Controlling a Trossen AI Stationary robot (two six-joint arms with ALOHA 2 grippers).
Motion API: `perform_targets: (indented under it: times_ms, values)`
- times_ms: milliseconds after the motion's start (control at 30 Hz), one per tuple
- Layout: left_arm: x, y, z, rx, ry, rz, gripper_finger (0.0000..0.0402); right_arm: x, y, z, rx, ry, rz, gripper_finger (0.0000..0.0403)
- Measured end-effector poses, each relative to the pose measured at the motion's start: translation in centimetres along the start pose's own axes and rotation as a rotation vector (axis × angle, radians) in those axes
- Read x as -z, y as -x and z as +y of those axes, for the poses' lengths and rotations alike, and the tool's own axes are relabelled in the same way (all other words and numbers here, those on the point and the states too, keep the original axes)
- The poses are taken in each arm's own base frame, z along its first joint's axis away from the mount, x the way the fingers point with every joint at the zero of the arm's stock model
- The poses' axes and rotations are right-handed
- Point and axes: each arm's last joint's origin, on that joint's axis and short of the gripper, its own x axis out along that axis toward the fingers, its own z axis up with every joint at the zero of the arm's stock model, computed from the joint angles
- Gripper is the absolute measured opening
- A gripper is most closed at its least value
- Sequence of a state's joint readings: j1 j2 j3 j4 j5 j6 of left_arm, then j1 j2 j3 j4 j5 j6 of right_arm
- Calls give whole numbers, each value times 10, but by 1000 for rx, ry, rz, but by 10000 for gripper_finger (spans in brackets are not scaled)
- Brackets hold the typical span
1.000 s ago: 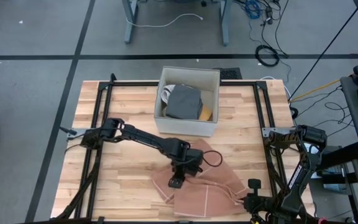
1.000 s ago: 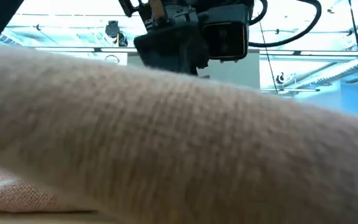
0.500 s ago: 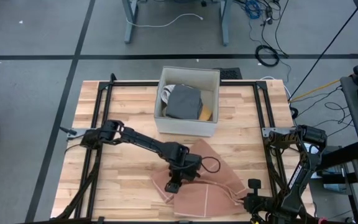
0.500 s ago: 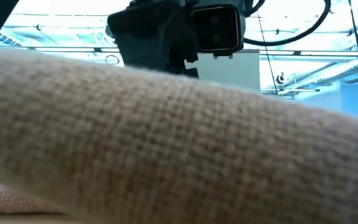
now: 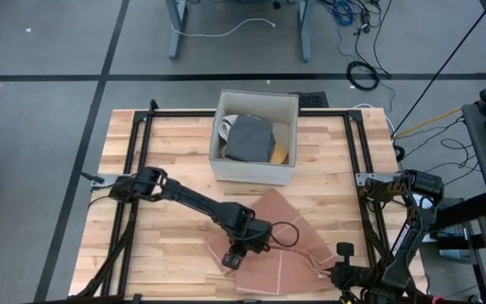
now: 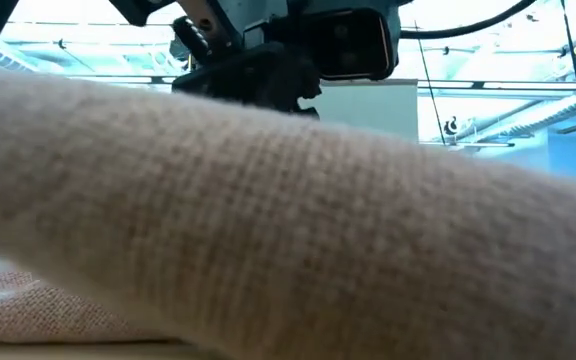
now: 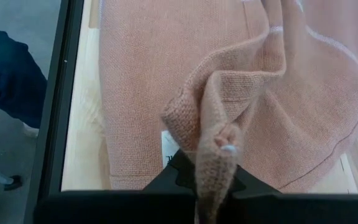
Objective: Fold towel
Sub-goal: Fold the brown towel with white checkered lines
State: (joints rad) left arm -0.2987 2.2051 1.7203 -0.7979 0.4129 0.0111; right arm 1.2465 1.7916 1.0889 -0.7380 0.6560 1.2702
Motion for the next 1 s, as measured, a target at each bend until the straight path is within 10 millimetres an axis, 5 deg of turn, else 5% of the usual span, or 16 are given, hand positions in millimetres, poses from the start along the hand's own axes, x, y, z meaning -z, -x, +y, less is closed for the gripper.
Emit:
perform_targets:
  times_ms: [233, 433, 667, 1000]
  values:
    - [-3, 1, -6, 3, -40, -5, 5, -2, 0, -1, 23, 34, -68, 0]
    - [-20, 26, -18, 5, -70, -62, 3, -7, 1, -3, 45, 74, -130, 0]
    - [-33, 96, -47, -39, -141, -174, 1, -29, 27, -14, 62, 134, -324, 0]
    - [-2, 206, -99, -332, -143, -297, 1, -72, 91, -53, 90, 257, -572, 0]
